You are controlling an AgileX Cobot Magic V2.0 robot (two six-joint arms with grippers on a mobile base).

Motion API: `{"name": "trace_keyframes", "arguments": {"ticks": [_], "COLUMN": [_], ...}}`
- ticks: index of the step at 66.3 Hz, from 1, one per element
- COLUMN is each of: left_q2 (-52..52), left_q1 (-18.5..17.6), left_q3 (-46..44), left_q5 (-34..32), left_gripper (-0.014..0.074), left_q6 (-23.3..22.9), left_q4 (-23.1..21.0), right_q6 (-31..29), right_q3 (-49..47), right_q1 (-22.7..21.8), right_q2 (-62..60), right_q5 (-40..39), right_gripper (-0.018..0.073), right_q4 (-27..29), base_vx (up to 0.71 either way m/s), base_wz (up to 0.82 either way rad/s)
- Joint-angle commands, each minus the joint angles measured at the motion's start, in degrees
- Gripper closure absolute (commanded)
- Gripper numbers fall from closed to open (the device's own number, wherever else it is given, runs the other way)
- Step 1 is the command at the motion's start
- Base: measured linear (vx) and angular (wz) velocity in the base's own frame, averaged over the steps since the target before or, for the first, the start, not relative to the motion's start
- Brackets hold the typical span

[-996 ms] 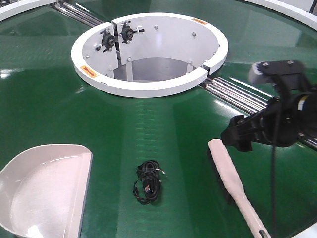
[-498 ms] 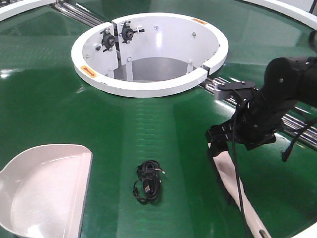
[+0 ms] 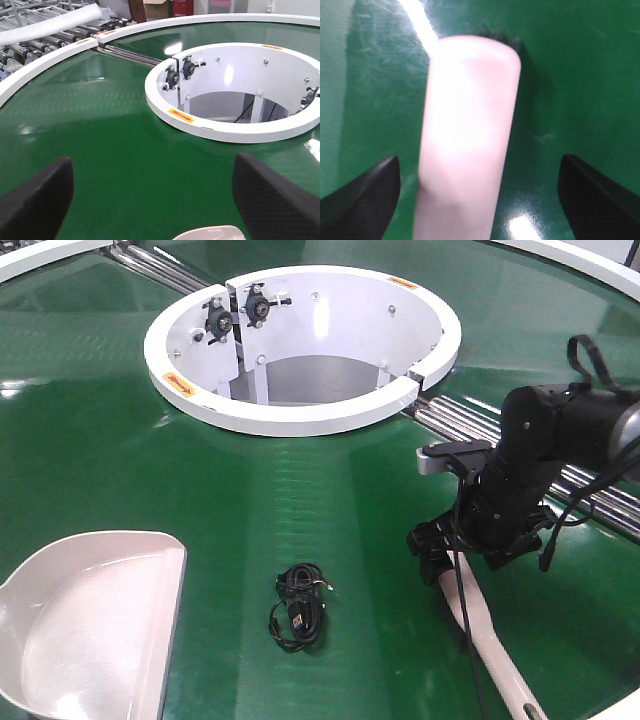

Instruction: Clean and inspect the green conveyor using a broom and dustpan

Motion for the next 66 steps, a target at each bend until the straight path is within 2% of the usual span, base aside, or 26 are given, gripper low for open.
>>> {"name": "trace_keyframes", "arguments": {"ticks": [1, 7, 14, 21, 25, 26, 66], "left_q2": [0.3, 0.3, 0.3, 0.3, 0.3, 0.3, 0.2], "left_q1": [-0.2, -0.2, -0.2, -0.2, -0.2, -0.2, -0.2], "left_q3": [-1.9, -1.9, -1.9, -1.9, -1.9, -1.9, -1.9], "left_q5": [-3.7, -3.7, -3.7, -3.5, -3.0, -2.9, 1.1], "left_gripper": [0.0003, 0.0003, 0.0003, 0.0003, 0.0003, 0.0003, 0.0003], "left_q6": [0.0, 0.0, 0.0, 0.0, 0.0, 0.0, 0.0], "left_q4": [-0.7, -0.7, -0.7, -0.7, -0.7, -0.7, -0.7], "right_q6": [-0.8, -0.8, 0.5, 1.6, 1.6, 1.7, 4.2], "right_q3": [-1.6, -1.6, -1.6, -1.6, -1.6, -1.6, -1.6], "right_q1": [0.0, 0.0, 0.0, 0.0, 0.0, 0.0, -0.1], "right_q2": [-2.0, -2.0, -1.6, -1.4, -1.4, -1.5, -12.3], "right_q5": [-1.3, -2.3, -2.4, -1.8, -1.2, -0.9, 11.1], "right_gripper": [-0.0020, 0.0028, 0.0151, 0.0389, 0.0560, 0.0576, 0.0569], "right_q4": [0.5, 1.0, 1.0, 0.9, 0.9, 1.0, 1.4], "base_vx": [0.00, 0.00, 0.00, 0.00, 0.00, 0.00, 0.00], "base_wz": [0.00, 0.00, 0.00, 0.00, 0.00, 0.00, 0.00]}}
